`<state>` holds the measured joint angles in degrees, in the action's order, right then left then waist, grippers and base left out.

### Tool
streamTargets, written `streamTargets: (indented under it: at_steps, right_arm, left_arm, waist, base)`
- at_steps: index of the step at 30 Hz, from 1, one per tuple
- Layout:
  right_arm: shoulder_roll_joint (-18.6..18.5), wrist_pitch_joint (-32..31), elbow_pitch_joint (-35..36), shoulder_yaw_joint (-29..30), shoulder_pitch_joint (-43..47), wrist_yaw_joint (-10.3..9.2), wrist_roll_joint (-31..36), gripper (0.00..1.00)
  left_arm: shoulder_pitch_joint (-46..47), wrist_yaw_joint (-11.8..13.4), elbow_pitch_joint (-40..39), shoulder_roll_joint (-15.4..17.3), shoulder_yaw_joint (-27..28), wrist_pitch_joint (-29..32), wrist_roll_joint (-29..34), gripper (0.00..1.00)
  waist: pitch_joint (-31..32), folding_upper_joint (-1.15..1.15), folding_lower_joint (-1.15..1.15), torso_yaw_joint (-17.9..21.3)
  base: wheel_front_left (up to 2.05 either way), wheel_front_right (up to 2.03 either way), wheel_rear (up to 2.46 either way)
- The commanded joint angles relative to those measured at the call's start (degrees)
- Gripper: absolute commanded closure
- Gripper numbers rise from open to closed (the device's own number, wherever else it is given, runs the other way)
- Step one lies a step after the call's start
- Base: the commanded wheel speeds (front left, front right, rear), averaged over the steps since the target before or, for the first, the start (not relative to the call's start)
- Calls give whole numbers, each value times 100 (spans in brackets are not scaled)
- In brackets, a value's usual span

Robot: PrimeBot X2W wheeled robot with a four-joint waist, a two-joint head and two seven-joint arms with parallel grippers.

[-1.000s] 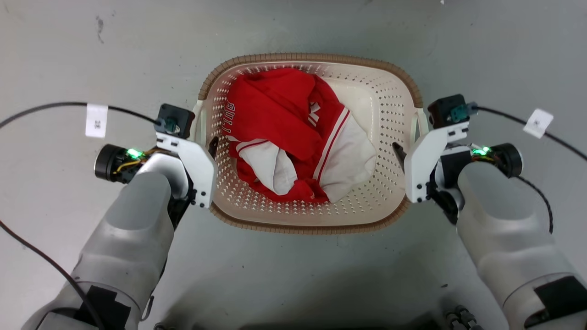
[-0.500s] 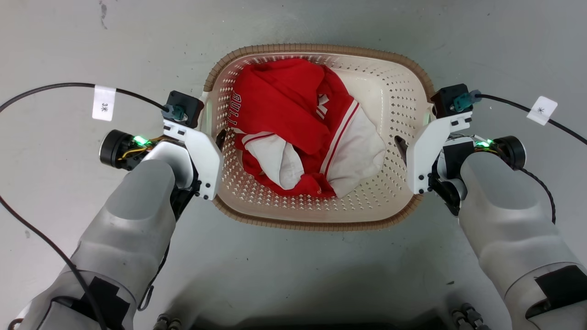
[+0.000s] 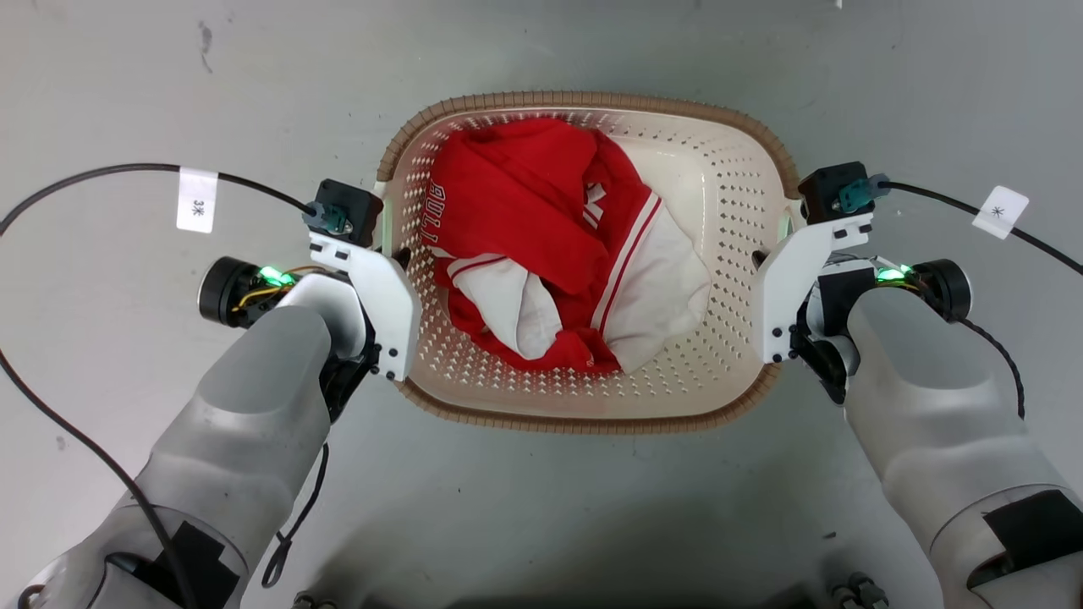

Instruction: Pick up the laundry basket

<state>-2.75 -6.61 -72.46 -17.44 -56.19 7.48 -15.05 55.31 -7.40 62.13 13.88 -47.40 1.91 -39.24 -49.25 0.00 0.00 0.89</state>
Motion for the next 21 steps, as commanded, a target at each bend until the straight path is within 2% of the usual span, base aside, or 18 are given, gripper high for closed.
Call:
streamTargets:
  at_steps: [1, 5, 11, 12, 21]
  right_arm:
    - [-23, -66, -23, -80, -21, 2, 95, 100]
    - [-25, -366, -63, -192, 72, 2, 178, 100]
    - [-31, -1293, -114, -440, 210, 2, 246, 100]
    - [-31, -1567, -124, -516, 253, 2, 240, 100]
    - [-54, -2892, -97, -850, 690, 0, -183, 100]
  left_arm:
    - [-101, -9, -23, 88, -130, 82, -95, 100]
    - [-225, -9, -94, 130, -356, 307, -334, 100]
    - [-451, -10, -393, 293, -845, 729, -842, 100]
    - [-547, -11, -495, 347, -991, 946, -1080, 100]
    - [-1010, -11, -1107, 793, -1640, 2135, -2175, 100]
  waist:
    - [182, 0, 0, 6]
    - [521, 0, 0, 16]
    - [1400, 0, 0, -16]
    - [1741, 0, 0, -31]
    - [3346, 0, 0, -22]
  base:
    - [0, 0, 0]
    - [0, 0, 0]
    - [0, 0, 0]
    - [0, 0, 0]
    - [0, 0, 0]
